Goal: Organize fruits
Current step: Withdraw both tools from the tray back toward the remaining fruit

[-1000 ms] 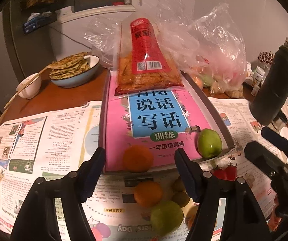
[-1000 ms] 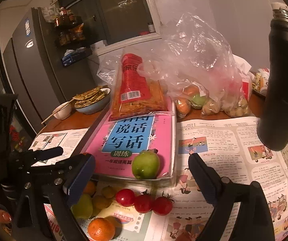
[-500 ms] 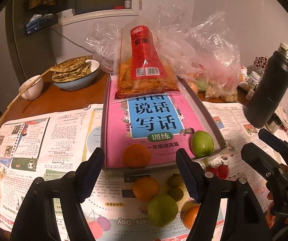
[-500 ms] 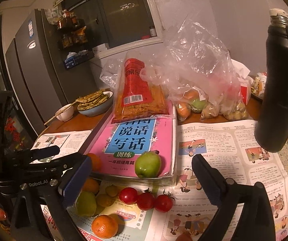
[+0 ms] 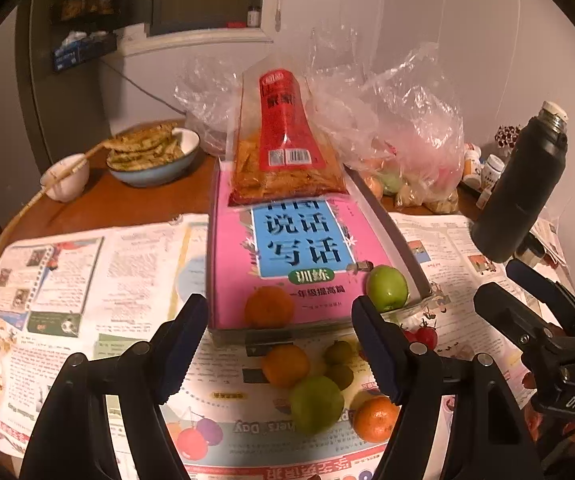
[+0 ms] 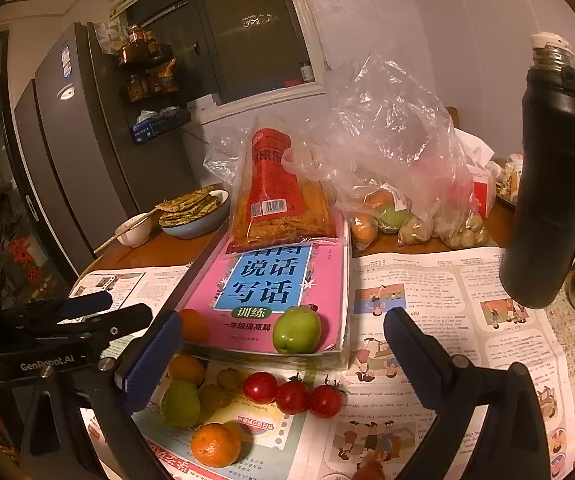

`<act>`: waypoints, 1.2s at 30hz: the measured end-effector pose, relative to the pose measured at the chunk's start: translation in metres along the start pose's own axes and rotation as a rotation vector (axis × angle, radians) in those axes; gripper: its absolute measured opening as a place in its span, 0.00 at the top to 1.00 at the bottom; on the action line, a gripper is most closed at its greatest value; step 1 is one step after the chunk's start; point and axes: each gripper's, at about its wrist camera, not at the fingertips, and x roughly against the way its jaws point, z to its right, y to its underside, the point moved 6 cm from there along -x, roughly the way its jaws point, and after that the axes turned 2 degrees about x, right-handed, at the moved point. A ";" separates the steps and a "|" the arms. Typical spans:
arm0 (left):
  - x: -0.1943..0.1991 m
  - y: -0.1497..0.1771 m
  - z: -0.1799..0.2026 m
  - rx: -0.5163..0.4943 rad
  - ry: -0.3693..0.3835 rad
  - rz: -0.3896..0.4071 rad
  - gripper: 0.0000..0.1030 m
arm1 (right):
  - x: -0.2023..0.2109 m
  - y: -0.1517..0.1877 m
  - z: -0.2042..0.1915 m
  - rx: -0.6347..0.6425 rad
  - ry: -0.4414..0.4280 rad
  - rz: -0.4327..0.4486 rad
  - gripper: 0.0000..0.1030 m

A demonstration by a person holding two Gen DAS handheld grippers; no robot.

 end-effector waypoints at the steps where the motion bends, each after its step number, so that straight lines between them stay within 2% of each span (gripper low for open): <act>1: 0.003 0.000 -0.001 -0.011 -0.008 0.008 0.26 | 0.002 0.000 0.000 0.000 0.000 0.003 0.01; 14: 0.008 0.008 -0.011 -0.019 0.034 -0.032 0.26 | 0.008 0.014 -0.007 0.016 -0.001 -0.019 0.01; 18: 0.005 0.014 -0.008 -0.046 0.024 -0.050 0.26 | 0.009 0.017 -0.010 0.032 -0.003 -0.023 0.01; 24: 0.000 0.029 -0.001 -0.073 0.084 -0.116 0.26 | 0.011 0.027 -0.019 0.055 -0.018 -0.039 0.01; 36: -0.010 0.053 -0.004 -0.074 0.077 -0.189 0.26 | 0.009 0.061 -0.026 0.096 -0.047 -0.109 0.01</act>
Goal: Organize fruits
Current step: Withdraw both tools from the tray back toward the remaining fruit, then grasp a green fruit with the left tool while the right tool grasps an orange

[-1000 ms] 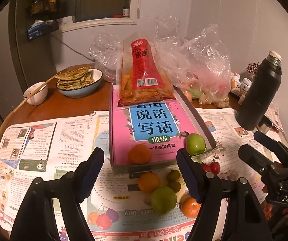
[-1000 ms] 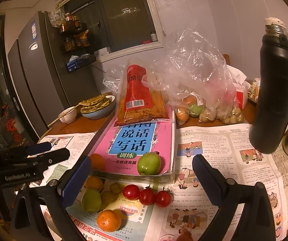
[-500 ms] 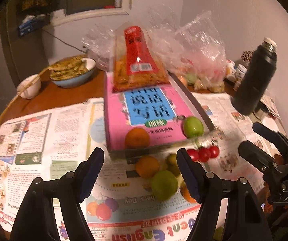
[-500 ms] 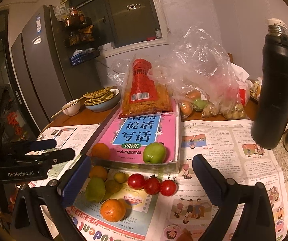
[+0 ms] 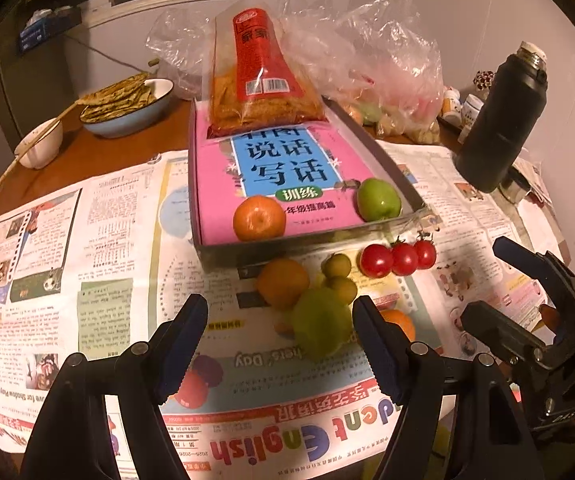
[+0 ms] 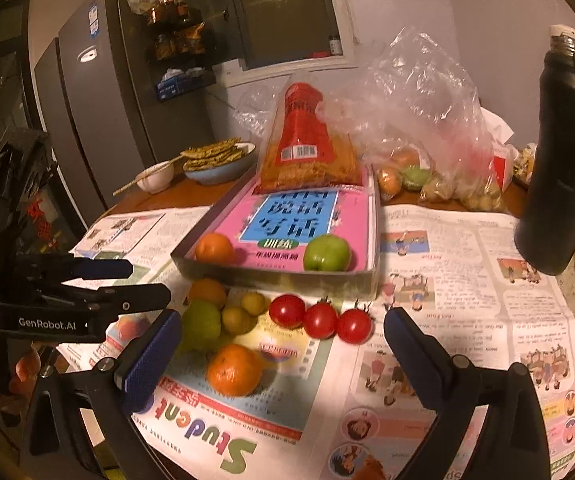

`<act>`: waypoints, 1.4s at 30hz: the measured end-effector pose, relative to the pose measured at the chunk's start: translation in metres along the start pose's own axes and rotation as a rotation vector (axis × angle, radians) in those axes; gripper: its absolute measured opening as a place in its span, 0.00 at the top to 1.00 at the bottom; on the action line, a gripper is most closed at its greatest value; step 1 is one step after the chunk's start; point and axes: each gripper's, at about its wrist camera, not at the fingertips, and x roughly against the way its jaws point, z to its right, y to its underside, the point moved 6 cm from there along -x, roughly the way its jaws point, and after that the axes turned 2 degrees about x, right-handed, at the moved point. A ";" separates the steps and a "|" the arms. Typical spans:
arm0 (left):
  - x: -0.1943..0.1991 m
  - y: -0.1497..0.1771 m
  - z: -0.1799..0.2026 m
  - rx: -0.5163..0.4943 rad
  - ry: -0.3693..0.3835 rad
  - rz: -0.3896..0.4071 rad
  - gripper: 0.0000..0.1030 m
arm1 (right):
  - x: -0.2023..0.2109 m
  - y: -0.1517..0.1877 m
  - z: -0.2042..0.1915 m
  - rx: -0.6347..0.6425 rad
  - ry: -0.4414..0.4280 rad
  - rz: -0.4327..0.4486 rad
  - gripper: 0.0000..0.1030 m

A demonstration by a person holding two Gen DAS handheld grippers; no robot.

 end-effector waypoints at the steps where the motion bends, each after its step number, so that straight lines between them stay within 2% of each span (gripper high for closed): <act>1: 0.000 0.001 0.000 0.000 -0.002 -0.003 0.26 | -0.001 0.002 -0.001 0.002 -0.002 -0.007 0.01; 13: -0.014 0.013 0.008 -0.006 0.023 -0.053 0.26 | -0.025 0.026 -0.021 0.069 -0.012 -0.089 0.01; 18: -0.026 0.017 0.012 0.007 0.035 -0.086 0.26 | -0.043 0.041 -0.030 0.087 -0.008 -0.124 0.06; 23: -0.035 0.018 0.012 0.017 0.030 -0.100 0.26 | -0.054 0.044 -0.037 0.109 -0.007 -0.129 0.17; 30: -0.041 0.017 0.012 0.026 0.047 -0.104 0.26 | -0.068 0.052 -0.044 0.161 0.032 -0.129 0.48; 32: -0.043 0.016 0.014 0.020 0.045 -0.100 0.32 | -0.067 0.053 -0.046 0.182 0.020 -0.125 0.59; 37: -0.050 0.018 0.022 -0.001 0.057 -0.115 0.43 | -0.064 0.054 -0.039 0.184 0.022 -0.127 0.60; 42: -0.057 0.019 0.028 -0.013 0.064 -0.130 0.56 | -0.060 0.052 -0.017 0.116 0.041 -0.129 0.60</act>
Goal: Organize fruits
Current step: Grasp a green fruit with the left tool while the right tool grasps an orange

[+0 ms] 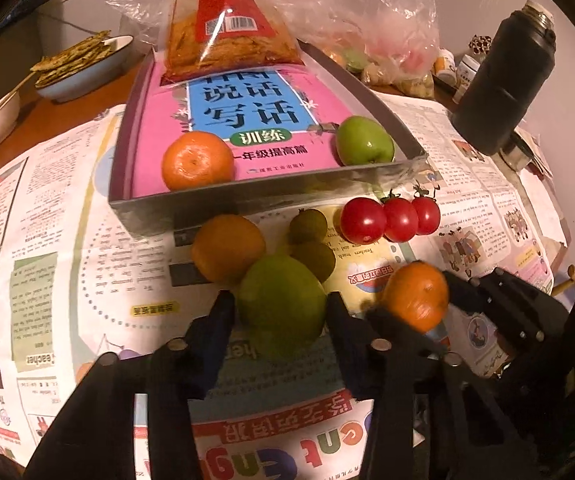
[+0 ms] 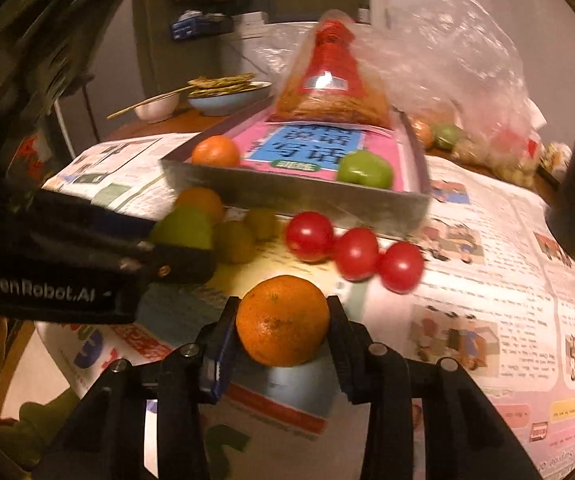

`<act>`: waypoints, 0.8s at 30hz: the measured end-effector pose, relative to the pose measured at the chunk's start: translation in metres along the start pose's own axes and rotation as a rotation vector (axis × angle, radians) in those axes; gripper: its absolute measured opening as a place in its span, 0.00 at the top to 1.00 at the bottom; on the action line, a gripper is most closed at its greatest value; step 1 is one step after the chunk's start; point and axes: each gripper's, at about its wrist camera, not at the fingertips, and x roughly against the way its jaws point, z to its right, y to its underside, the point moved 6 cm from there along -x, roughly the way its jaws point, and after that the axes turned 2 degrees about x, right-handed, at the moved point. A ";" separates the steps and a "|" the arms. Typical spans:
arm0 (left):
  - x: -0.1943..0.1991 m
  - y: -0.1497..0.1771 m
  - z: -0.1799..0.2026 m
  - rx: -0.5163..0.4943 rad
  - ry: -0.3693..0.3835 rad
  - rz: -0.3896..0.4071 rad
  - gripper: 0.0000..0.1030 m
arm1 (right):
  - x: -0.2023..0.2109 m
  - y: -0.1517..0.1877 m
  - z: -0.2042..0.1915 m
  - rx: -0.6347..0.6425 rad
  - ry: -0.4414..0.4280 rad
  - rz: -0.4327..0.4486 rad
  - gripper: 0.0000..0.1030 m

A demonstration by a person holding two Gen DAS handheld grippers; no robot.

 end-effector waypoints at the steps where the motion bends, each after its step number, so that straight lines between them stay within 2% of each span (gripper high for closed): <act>1: -0.001 0.000 0.000 0.004 0.001 0.000 0.56 | 0.000 0.000 0.003 -0.010 0.000 0.000 0.60; 24: 0.011 0.004 -0.005 0.007 0.032 0.022 0.57 | 0.005 -0.009 0.022 -0.105 -0.009 0.024 0.60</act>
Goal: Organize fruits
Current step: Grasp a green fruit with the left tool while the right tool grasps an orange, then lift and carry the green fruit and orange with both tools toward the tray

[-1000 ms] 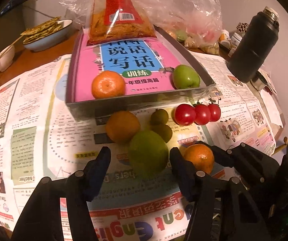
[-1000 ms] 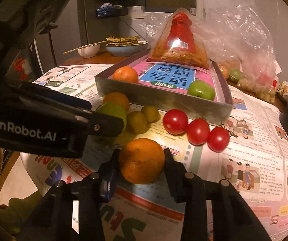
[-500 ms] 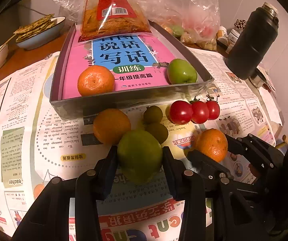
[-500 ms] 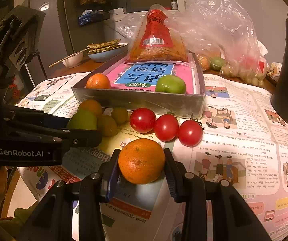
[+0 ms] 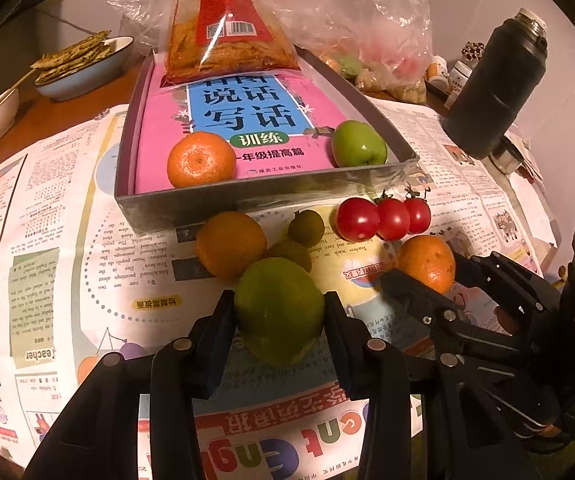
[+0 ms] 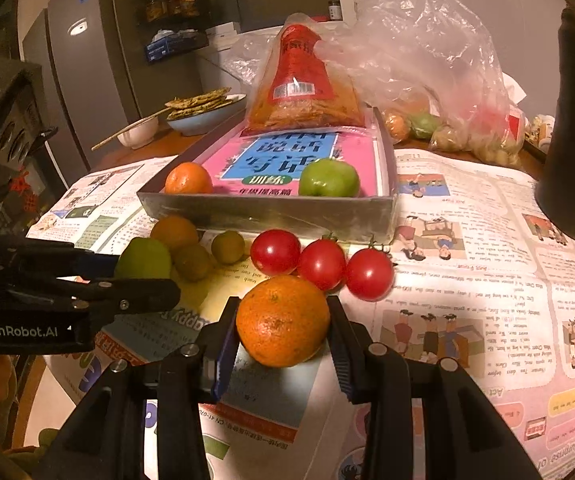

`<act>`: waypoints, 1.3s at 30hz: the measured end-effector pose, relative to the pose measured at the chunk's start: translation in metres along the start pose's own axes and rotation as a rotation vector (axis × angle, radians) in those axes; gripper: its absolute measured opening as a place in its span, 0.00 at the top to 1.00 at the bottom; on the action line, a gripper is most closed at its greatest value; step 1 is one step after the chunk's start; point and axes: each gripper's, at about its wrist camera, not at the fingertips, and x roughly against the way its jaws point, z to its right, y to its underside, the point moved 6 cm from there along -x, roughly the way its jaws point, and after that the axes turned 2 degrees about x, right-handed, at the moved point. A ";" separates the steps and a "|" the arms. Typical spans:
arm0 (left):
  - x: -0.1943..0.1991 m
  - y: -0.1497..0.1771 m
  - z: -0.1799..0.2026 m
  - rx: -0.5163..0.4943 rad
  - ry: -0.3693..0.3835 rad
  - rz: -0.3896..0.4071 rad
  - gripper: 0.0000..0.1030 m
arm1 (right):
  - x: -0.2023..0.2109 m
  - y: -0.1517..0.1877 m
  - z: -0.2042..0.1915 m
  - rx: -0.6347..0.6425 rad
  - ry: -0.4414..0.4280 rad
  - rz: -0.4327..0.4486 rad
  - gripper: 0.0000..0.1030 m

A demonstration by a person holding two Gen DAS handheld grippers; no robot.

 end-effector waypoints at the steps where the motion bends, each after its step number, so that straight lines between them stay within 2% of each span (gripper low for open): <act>1: 0.002 -0.001 0.000 0.001 -0.002 0.005 0.57 | 0.002 -0.001 0.001 -0.005 0.003 0.005 0.60; 19: 0.032 -0.022 0.017 -0.043 -0.013 0.074 0.57 | 0.028 -0.020 0.011 -0.021 0.002 0.080 0.60; 39: 0.033 -0.037 0.022 -0.067 -0.005 0.073 0.57 | 0.036 -0.031 0.016 -0.032 0.009 0.106 0.60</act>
